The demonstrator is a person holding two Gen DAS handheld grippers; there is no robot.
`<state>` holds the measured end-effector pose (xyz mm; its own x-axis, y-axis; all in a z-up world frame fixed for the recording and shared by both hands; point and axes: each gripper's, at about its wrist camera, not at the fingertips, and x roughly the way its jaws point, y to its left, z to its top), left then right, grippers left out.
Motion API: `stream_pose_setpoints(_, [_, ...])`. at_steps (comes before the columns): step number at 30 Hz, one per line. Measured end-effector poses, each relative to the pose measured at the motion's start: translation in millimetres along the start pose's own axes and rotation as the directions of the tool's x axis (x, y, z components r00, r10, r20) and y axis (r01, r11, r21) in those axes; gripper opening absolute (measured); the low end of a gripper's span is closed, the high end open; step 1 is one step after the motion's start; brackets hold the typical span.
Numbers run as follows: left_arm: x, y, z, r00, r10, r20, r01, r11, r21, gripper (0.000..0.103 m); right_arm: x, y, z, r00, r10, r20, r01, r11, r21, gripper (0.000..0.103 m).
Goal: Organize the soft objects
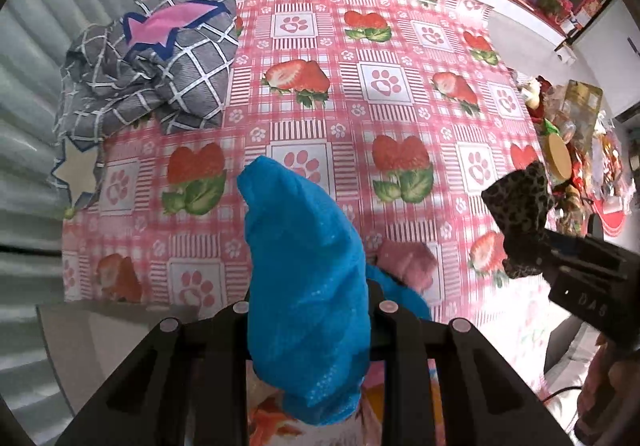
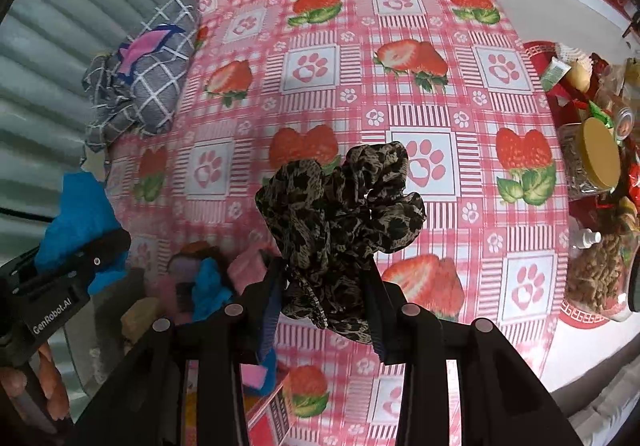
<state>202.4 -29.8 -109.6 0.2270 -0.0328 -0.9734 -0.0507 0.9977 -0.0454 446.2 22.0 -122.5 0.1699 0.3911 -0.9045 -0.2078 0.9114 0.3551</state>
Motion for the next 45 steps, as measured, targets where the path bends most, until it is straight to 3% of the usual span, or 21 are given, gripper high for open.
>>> stream_pose_setpoints(10, [-41, -1, -52, 1.0, -0.004, 0.03, 0.002, 0.999, 0.052, 0.029, -39, 33, -35, 0.999, 0.024, 0.031, -0.023, 0.999, -0.037, 0.039])
stream_pose_setpoints(23, [-82, -1, -136, 0.999, -0.035, 0.024, 0.031, 0.991, 0.132, 0.029, -79, 70, -107, 0.998, 0.041, 0.045, -0.038, 0.997, -0.071, 0.039])
stream_pose_setpoints(35, [-106, 24, -201, 0.998, -0.062, 0.016, 0.06, 0.989, 0.135, 0.029, -91, 84, -173, 0.999, 0.04, 0.026, -0.039, 0.998, -0.041, 0.039])
stream_pose_setpoints(45, [-117, 54, -227, 0.998, -0.064, 0.027, 0.061, 0.995, 0.08, 0.029, -90, 104, -203, 0.998, 0.052, 0.018, -0.051, 0.998, -0.022, 0.039])
